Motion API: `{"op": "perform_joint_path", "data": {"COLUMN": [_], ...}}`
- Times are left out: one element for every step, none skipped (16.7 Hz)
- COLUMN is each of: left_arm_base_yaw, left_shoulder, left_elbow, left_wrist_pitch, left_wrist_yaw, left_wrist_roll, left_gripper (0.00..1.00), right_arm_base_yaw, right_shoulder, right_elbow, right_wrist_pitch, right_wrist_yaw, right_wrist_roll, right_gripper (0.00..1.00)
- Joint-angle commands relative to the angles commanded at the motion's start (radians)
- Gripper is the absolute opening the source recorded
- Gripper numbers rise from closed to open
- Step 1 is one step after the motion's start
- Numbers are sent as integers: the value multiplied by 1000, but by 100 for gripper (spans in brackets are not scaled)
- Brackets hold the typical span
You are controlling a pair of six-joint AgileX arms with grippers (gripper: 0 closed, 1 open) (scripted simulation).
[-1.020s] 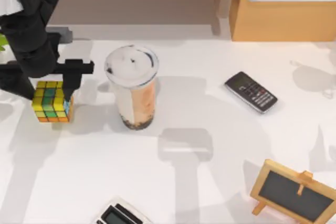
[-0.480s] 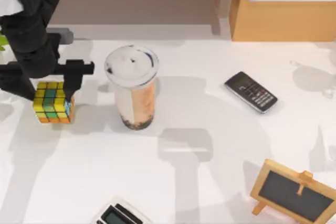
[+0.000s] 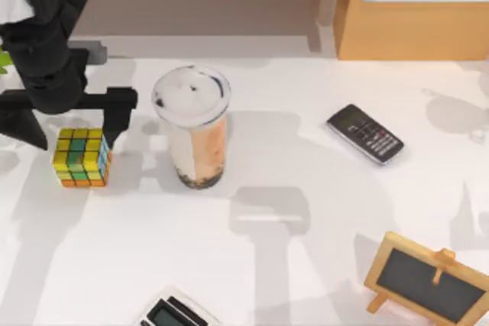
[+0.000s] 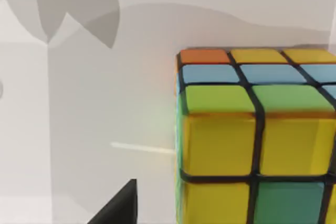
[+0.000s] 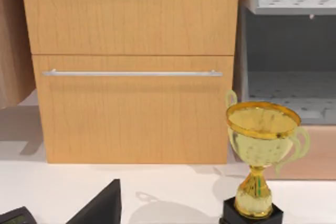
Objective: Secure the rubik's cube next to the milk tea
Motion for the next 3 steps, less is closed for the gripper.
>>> {"op": "perform_joint_path", "data": {"left_arm_base_yaw": [0,0,0], "left_shoulder": [0,0,0], "left_elbow": [0,0,0], "left_wrist_pitch": [0,0,0], "left_wrist_yaw": [0,0,0], "left_wrist_roll": [0,0,0], "left_gripper": [100,100,100], "right_arm_base_yaw": [0,0,0], "right_shoulder": [0,0,0], "right_elbow": [0,0,0], "right_wrist_pitch": [0,0,0], "right_wrist_yaw": [0,0,0], "right_wrist_roll": [0,0,0], "right_gripper": [100,100,100]}}
